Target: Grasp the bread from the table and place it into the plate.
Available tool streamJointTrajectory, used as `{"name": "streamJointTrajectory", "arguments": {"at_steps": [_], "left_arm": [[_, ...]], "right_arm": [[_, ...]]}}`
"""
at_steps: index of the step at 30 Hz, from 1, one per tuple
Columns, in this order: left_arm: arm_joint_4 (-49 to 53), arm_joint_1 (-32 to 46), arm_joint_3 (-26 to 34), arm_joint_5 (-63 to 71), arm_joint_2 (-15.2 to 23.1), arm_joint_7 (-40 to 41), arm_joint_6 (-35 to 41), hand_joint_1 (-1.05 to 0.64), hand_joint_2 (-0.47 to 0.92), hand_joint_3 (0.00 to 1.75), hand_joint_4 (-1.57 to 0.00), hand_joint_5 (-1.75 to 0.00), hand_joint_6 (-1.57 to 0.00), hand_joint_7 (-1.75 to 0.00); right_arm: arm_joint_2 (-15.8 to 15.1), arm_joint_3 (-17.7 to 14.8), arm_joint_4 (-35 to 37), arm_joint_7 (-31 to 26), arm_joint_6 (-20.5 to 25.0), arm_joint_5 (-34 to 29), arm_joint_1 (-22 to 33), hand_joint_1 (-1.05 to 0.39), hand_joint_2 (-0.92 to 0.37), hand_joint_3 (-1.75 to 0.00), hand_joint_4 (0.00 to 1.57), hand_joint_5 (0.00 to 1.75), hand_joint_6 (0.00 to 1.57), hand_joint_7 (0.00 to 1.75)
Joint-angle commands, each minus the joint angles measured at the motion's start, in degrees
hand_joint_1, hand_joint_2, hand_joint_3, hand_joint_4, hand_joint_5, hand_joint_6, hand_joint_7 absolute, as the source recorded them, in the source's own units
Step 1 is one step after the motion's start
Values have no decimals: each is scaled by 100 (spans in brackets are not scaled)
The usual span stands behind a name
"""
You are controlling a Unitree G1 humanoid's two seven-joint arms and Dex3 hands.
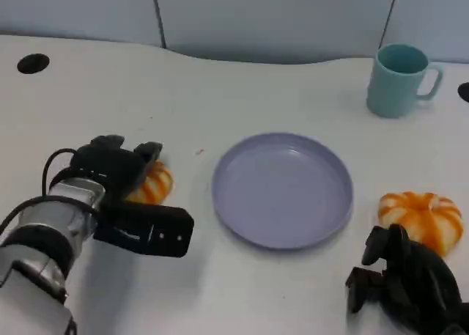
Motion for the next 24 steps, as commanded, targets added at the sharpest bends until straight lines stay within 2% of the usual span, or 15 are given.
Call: {"name": "streamJointTrajectory", "arguments": {"at_steps": [1, 8, 11, 13, 16, 19, 22, 24], "left_arm": [[220, -88, -121, -87, -50, -344, 137, -51, 66, 0, 0, 0, -4, -1], [319, -104, -182, -212, -132, -687, 223, -50, 67, 1, -9, -5, -11, -4], [335, -76, -251, -224, -140, -651, 192, -47, 79, 3, -24, -10, -25, -6], [341, -36, -235, -282, -137, -542, 122, -41, 87, 3, -37, -12, -42, -7], [352, 12, -96, -474, -141, -487, 46, -34, 91, 7, -51, -13, -60, -6], [361, 26, -48, -593, -138, -487, 13, -31, 92, 12, -56, -13, -66, -6], [370, 61, 105, -795, -164, -514, 66, -27, 92, 22, -75, -23, -78, -10], [369, 109, 191, -895, -179, -414, 99, -27, 92, 24, -78, -24, -80, -10]], "right_arm": [[-79, -12, -110, -43, 150, -6, 202, -45, -92, -58, 125, 136, 110, 135], [-121, 11, -192, 48, 97, -19, 302, -44, -92, -60, 123, 138, 110, 136], [-112, 15, -227, -2, 86, -53, 331, -45, -92, -58, 123, 138, 113, 133], [-76, -4, -327, -75, 213, 3, 369, -45, -92, -57, 124, 139, 114, 133], [-75, 0, -391, -63, 251, 33, 408, -44, -92, -59, 122, 140, 111, 135], [-75, 1, -413, -57, 255, 34, 425, -44, -92, -59, 122, 140, 110, 136], [-57, -9, -447, -100, 281, 31, 456, -45, -92, -57, 123, 140, 110, 136], [-54, -12, -484, -151, 330, 25, 469, -45, -92, -57, 123, 140, 110, 135]]}}
